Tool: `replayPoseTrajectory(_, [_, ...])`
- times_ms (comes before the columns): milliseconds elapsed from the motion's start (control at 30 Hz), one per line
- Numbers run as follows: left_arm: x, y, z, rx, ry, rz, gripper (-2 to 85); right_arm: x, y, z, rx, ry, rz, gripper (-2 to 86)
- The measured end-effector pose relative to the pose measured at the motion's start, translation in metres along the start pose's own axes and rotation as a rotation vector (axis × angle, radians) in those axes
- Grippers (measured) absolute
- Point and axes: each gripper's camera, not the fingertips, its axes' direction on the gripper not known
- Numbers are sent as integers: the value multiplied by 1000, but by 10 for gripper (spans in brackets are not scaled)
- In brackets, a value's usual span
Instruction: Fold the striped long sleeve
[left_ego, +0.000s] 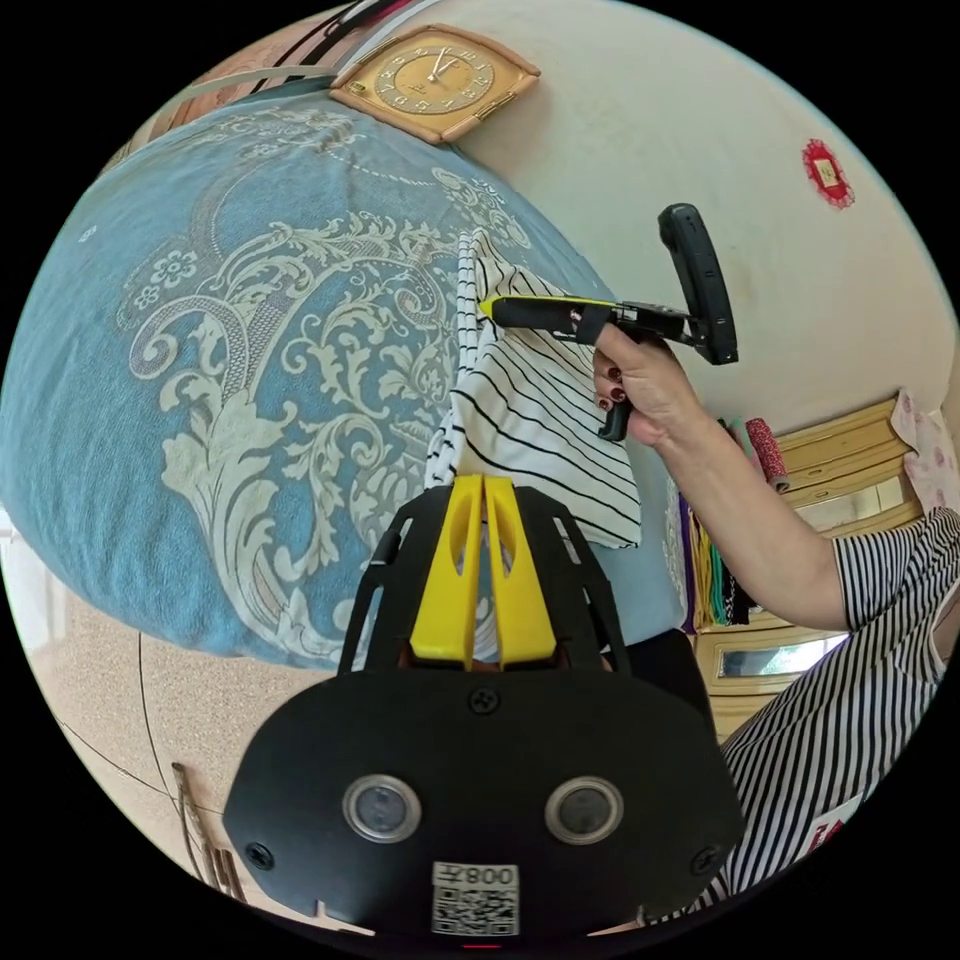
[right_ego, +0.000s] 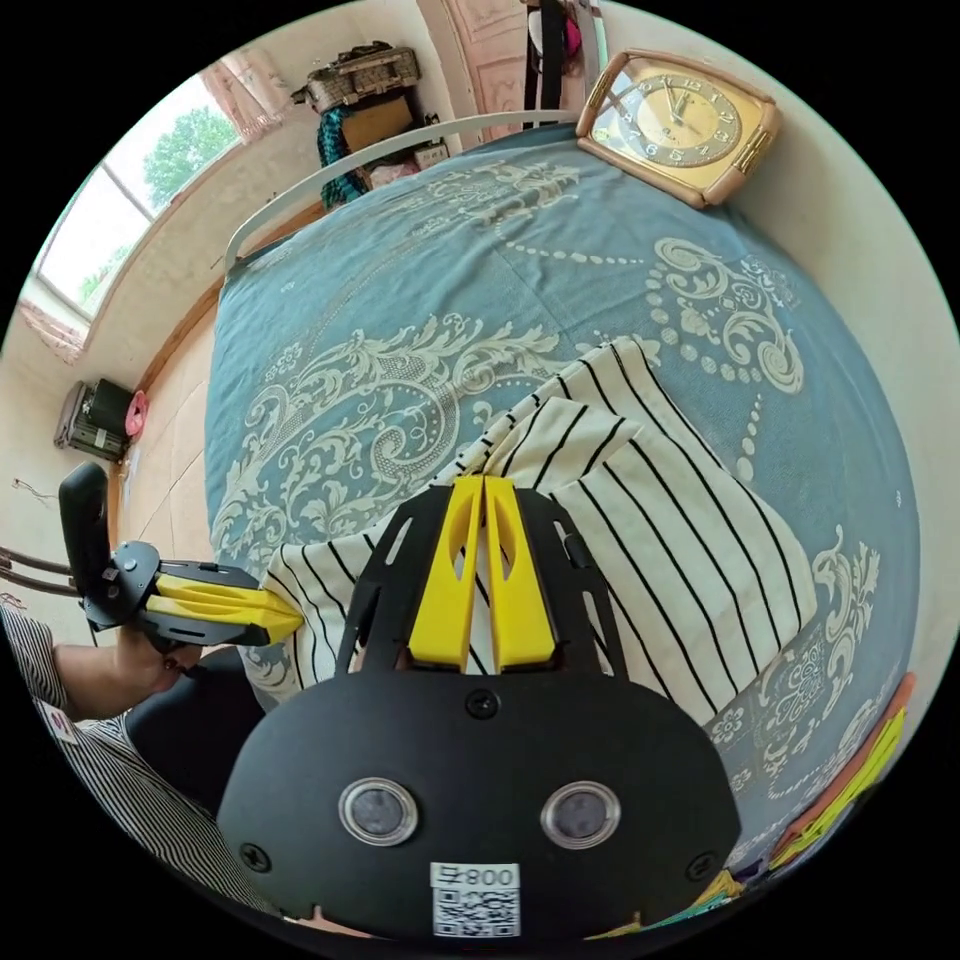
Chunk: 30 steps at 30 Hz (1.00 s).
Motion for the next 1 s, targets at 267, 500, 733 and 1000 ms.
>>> replayPoseTrajectory(267, [8, 14, 2, -5, -20, 9, 2, 37, 29, -29, 45, -115, 113, 1])
replayPoseTrajectory(500, [-3, 30, -11, 31, 81, -60, 5, 70, 78, -28, 49, -306, 220, 3])
replayPoseTrajectory(733, [5, 45, -19, 40, 100, -53, 29, 87, 241, -56, 134, -515, 386, 14])
replayPoseTrajectory(1000, [20, 33, 4, 21, 115, -84, 29, 19, 373, -63, 37, -365, 429, 79])
